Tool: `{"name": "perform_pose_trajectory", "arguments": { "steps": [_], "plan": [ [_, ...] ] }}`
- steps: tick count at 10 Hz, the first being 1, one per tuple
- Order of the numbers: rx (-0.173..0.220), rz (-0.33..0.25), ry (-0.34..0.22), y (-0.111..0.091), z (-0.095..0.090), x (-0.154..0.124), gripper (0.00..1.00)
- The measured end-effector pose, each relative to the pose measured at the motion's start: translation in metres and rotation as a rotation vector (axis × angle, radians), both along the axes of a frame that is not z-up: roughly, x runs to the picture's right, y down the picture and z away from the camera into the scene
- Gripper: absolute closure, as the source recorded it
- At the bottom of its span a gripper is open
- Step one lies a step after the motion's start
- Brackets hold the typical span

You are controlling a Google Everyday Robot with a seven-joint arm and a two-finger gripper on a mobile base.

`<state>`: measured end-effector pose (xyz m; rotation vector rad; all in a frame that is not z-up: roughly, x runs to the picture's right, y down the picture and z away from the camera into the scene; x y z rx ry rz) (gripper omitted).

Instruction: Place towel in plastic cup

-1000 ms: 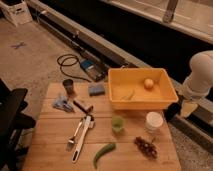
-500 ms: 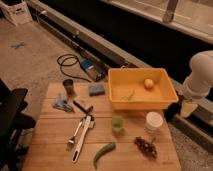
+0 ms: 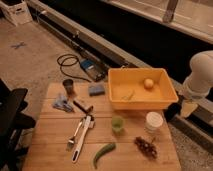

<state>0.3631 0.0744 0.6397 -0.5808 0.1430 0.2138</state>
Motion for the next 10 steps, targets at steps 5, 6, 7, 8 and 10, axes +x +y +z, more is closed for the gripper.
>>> {"name": "perform_pose_trajectory", "arguments": {
  "steps": [5,6,7,8,10],
  "plan": [
    [-0.001,0.0,-0.001,0.0005,0.0008,-0.0002,0.3],
    [-0.001,0.0,-0.001,0.0004,0.0009,-0.0004,0.3],
    [-0.001,0.0,-0.001,0.0005,0.0009,-0.0004,0.3],
    [-0.001,0.0,-0.001,0.0004,0.0009,-0.0004,0.3],
    [0.011,-0.008,-0.008,-0.0017,0.0009,-0.0026,0.3]
  ]
}}
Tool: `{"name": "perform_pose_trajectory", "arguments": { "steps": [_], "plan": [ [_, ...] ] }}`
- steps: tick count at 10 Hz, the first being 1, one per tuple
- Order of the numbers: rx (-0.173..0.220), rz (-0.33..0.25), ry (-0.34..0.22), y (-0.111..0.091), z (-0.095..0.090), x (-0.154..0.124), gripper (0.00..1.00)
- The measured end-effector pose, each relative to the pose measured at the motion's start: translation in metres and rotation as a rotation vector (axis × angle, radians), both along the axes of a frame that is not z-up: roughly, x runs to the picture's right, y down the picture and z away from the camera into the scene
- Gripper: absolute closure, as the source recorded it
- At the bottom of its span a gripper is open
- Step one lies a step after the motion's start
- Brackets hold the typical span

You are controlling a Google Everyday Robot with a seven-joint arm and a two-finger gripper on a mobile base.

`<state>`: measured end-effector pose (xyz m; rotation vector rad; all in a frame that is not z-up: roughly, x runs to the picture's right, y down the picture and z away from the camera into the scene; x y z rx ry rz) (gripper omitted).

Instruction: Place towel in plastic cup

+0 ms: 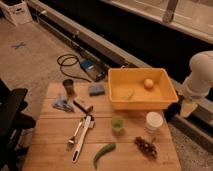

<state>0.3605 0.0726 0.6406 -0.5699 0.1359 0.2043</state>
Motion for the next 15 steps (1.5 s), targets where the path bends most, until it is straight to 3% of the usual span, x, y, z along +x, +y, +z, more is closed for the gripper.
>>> {"name": "perform_pose_trajectory", "arguments": {
  "steps": [3,5,7,10,15],
  "plan": [
    [0.067,-0.075,-0.066,-0.028,-0.01,-0.032,0.3],
    [0.105,-0.131,-0.129,-0.046,-0.019,-0.073,0.3],
    [0.151,-0.209,-0.22,-0.063,-0.03,-0.132,0.3],
    [0.212,-0.288,-0.336,-0.076,-0.047,-0.199,0.3],
    [0.218,-0.293,-0.34,-0.076,-0.048,-0.202,0.3]
  ]
}}
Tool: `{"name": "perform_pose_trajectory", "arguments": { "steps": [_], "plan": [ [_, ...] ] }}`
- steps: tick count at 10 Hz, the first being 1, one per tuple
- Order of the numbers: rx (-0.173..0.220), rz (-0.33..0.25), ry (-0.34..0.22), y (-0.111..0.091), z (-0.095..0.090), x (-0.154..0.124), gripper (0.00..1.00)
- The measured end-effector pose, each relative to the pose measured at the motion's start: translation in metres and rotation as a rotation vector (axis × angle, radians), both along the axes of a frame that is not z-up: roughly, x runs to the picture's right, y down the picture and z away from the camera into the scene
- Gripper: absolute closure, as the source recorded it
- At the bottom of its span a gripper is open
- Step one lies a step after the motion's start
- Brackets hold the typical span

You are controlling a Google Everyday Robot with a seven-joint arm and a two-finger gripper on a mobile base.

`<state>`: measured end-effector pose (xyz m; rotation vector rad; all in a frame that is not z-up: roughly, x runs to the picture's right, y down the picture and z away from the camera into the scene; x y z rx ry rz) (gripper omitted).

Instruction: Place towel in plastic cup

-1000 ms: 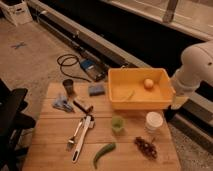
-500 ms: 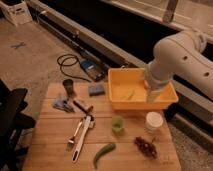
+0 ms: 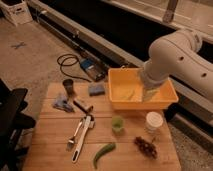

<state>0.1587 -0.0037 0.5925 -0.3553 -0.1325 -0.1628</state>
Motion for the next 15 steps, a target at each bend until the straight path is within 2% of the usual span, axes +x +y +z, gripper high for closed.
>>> {"name": "perform_pose_trajectory", "arguments": {
  "steps": [2,3,6,10,12,14,15],
  "plan": [
    [0.021,-0.015,-0.011,-0.005,-0.001,-0.002,0.3],
    [0.031,-0.035,-0.029,-0.008,0.0,-0.012,0.3],
    [0.033,-0.112,-0.119,-0.007,0.01,-0.077,0.3],
    [0.002,-0.242,-0.233,0.005,0.032,-0.173,0.3],
    [-0.02,-0.337,-0.295,0.015,0.047,-0.229,0.3],
    [-0.057,-0.407,-0.353,0.027,0.064,-0.272,0.3],
    [-0.076,-0.423,-0.372,0.034,0.071,-0.282,0.3]
  ]
}}
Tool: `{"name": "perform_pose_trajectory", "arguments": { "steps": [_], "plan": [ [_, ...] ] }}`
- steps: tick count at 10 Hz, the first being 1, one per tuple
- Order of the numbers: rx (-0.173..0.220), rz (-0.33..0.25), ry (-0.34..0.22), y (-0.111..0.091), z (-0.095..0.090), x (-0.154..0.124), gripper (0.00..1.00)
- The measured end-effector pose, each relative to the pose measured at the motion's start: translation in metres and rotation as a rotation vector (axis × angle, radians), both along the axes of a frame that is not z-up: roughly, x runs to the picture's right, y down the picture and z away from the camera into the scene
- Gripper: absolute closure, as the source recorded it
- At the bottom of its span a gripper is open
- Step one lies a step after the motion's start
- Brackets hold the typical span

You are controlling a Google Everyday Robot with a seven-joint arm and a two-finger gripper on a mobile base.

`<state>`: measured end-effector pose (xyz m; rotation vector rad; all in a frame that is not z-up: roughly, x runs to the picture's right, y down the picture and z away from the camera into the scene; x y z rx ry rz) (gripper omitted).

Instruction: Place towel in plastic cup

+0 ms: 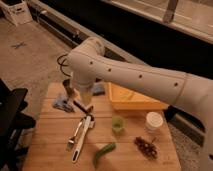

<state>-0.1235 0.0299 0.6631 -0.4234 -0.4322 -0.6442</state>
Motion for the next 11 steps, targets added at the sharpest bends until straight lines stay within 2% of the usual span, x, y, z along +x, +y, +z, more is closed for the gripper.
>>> {"name": "perform_pose_trajectory", "arguments": {
  "steps": [5,7,9,11],
  "plan": [
    [-0.006,-0.007,-0.002,0.001,0.0,-0.001,0.3],
    [0.029,-0.027,0.052,-0.006,0.0,0.012,0.3],
    [0.03,-0.039,0.052,-0.008,0.013,0.014,0.3],
    [0.026,-0.047,0.022,-0.009,0.034,-0.006,0.3]
  ]
}}
